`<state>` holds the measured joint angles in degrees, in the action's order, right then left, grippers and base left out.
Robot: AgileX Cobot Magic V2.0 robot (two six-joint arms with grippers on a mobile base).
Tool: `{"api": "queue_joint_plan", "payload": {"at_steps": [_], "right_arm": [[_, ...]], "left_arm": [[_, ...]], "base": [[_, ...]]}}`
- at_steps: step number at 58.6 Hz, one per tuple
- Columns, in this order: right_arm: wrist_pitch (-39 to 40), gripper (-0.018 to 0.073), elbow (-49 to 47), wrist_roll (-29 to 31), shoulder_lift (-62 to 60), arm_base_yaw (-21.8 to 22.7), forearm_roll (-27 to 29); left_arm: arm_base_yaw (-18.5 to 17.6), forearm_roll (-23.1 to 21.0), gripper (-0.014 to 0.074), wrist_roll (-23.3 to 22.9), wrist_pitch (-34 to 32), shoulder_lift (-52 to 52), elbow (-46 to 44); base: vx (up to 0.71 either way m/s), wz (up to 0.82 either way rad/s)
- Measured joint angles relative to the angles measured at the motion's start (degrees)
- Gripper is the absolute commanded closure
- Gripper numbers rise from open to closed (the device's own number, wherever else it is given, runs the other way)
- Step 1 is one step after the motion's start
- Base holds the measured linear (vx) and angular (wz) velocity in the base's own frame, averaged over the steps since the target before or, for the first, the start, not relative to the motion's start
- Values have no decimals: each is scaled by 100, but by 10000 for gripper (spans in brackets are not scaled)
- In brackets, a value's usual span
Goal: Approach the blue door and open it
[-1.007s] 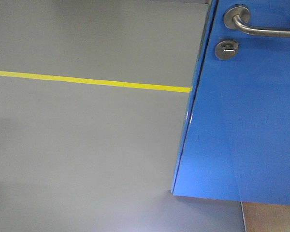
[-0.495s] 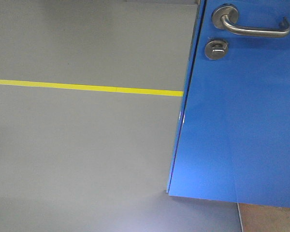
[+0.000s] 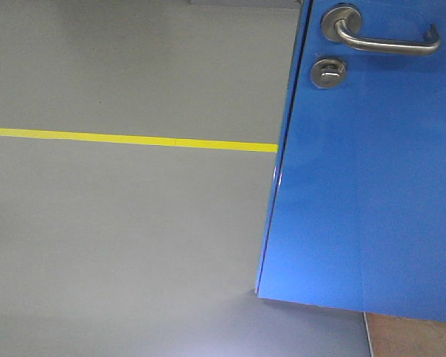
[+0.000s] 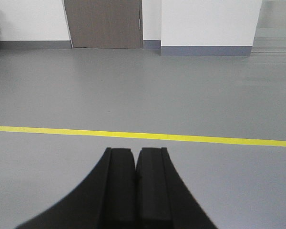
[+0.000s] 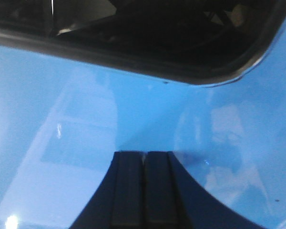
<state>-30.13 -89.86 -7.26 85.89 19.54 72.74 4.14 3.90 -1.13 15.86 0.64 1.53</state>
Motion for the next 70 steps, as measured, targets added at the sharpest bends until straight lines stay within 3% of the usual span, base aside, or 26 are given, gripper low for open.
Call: {"api": "queue_joint_plan", "payload": {"at_steps": [49,59,70], "right_arm": [[57,551,0,0,-4,0,-80],[219,551,143,0,-301,-145,-1200],[395,551,1050,0,-1313,-877,-3283]], "left_arm": [[0,0,524,0,0,0,0],[0,0,524,0,0,0,0],[0,0,524,0,0,0,0]], "base": [[0,0],[0,0],[0,0]]}}
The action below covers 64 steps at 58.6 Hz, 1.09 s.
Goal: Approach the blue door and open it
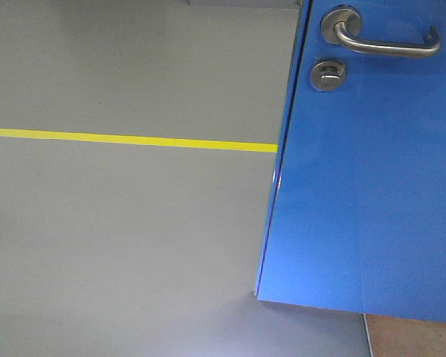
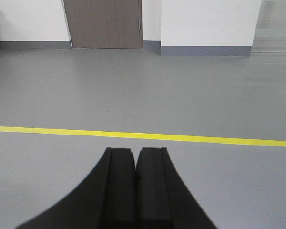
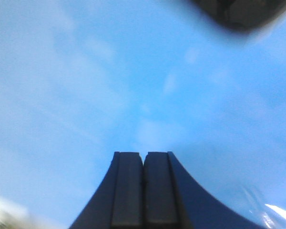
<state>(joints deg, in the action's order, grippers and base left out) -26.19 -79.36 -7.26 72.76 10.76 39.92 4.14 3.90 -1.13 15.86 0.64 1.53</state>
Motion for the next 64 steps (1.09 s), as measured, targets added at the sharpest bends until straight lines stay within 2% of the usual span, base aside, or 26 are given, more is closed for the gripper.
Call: {"api": "queue_joint_plan", "payload": {"at_steps": [6,12,21,26,37,48,54,64], "right_arm": [[-58,552,726,60,-705,-440,-1236],[60,552,1525,127,-1471,-589,-2480],[851,552,2974,146,-2739,-586,-3866],[1572,552,3890,151,-3478,-586,-4243],[2619,551,6115,170,-5264,-586,-4417],[2696,551,7909,207,-6731,-586,-4426],[2251,551,8099,194,-7256,-534,-4426],[1959,551,8110,194,-7333,-458,-4426]], "left_arm": [[0,0,524,0,0,0,0],[0,0,524,0,0,0,0],[0,0,524,0,0,0,0],[0,0,524,0,0,0,0],[0,0,524,0,0,0,0],[0,0,524,0,0,0,0],[0,0,524,0,3,0,0],[0,0,524,0,-1,0,0]], "base": [[0,0],[0,0],[0,0],[0,0],[0,0],[0,0],[0,0],[0,0]]}}
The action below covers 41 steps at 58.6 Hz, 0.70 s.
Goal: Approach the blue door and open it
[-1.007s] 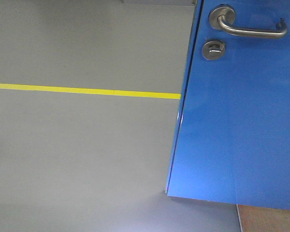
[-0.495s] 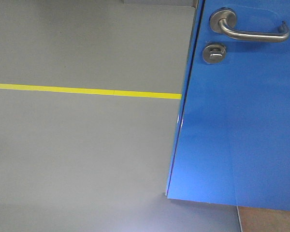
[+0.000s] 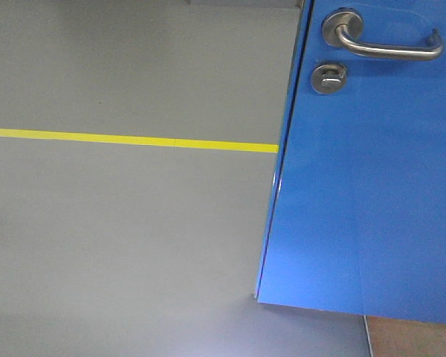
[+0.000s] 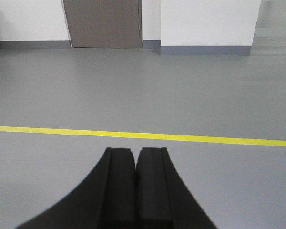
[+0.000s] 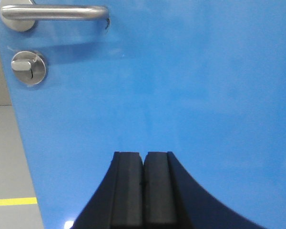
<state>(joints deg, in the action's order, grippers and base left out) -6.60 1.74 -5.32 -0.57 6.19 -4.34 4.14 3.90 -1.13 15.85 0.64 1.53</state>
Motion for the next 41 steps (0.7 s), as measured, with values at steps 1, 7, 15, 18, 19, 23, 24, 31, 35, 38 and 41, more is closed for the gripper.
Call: {"api": "queue_joint_plan", "payload": {"at_steps": [1,7,15,18,19,23,24,31,35,38,41], "right_arm": [[0,551,0,0,0,0,0],[-10,551,0,0,0,0,6],[-10,551,0,0,0,0,6],[-10,551,0,0,0,0,6],[-10,551,0,0,0,0,6],[-10,551,0,0,0,0,6],[-10,551,0,0,0,0,6],[-10,551,0,0,0,0,6],[-10,551,0,0,0,0,6],[-10,551,0,0,0,0,6],[-10,551,0,0,0,0,6]], "left_arm": [[0,0,524,0,0,0,0],[0,0,524,0,0,0,0],[0,0,524,0,0,0,0],[0,0,524,0,0,0,0],[0,0,524,0,0,0,0],[0,0,524,0,0,0,0],[0,0,524,0,0,0,0],[0,0,524,0,0,0,0],[0,0,524,0,0,0,0],[0,0,524,0,0,0,0],[0,0,524,0,0,0,0]], "base": [[0,0],[0,0],[0,0],[0,0],[0,0],[0,0],[0,0],[0,0],[0,0],[0,0],[0,0]]}}
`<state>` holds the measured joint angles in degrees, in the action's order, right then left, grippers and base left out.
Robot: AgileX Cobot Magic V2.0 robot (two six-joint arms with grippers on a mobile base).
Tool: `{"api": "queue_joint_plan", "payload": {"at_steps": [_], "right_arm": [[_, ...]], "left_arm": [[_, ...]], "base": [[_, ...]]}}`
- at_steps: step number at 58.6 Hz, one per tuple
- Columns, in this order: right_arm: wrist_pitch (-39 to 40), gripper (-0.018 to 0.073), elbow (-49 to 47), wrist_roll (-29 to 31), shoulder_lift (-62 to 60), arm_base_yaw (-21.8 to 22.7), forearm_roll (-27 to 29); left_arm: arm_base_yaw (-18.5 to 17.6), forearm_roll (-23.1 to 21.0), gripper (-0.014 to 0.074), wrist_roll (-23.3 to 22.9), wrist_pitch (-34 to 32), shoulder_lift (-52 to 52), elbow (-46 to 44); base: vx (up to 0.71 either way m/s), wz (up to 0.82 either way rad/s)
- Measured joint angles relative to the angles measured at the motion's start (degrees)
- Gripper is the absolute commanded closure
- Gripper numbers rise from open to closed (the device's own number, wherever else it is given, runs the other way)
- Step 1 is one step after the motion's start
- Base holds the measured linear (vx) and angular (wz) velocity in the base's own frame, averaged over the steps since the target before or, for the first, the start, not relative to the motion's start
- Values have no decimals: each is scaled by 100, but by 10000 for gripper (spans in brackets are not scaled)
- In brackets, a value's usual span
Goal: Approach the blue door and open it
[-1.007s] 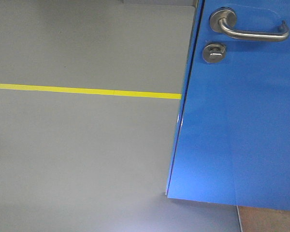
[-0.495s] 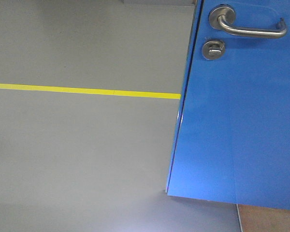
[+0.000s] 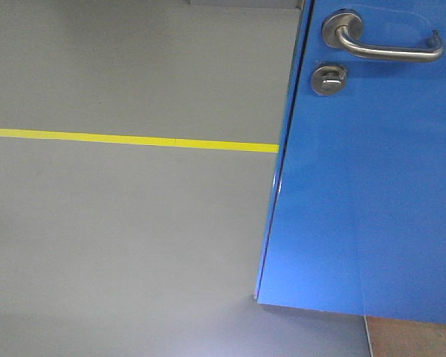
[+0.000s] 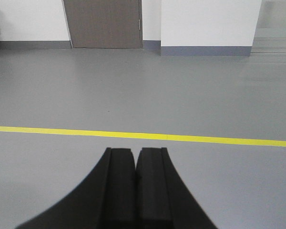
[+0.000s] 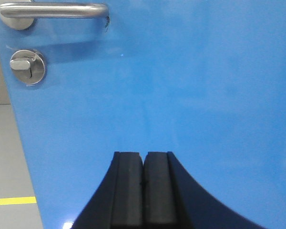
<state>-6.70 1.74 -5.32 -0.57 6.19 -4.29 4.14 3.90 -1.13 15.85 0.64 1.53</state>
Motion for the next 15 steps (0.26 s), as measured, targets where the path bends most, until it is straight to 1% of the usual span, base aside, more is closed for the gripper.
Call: {"api": "queue_joint_plan", "payload": {"at_steps": [15], "right_arm": [[0,551,0,0,0,0,0]], "left_arm": [[0,0,524,0,0,0,0]], "base": [[0,0]]}}
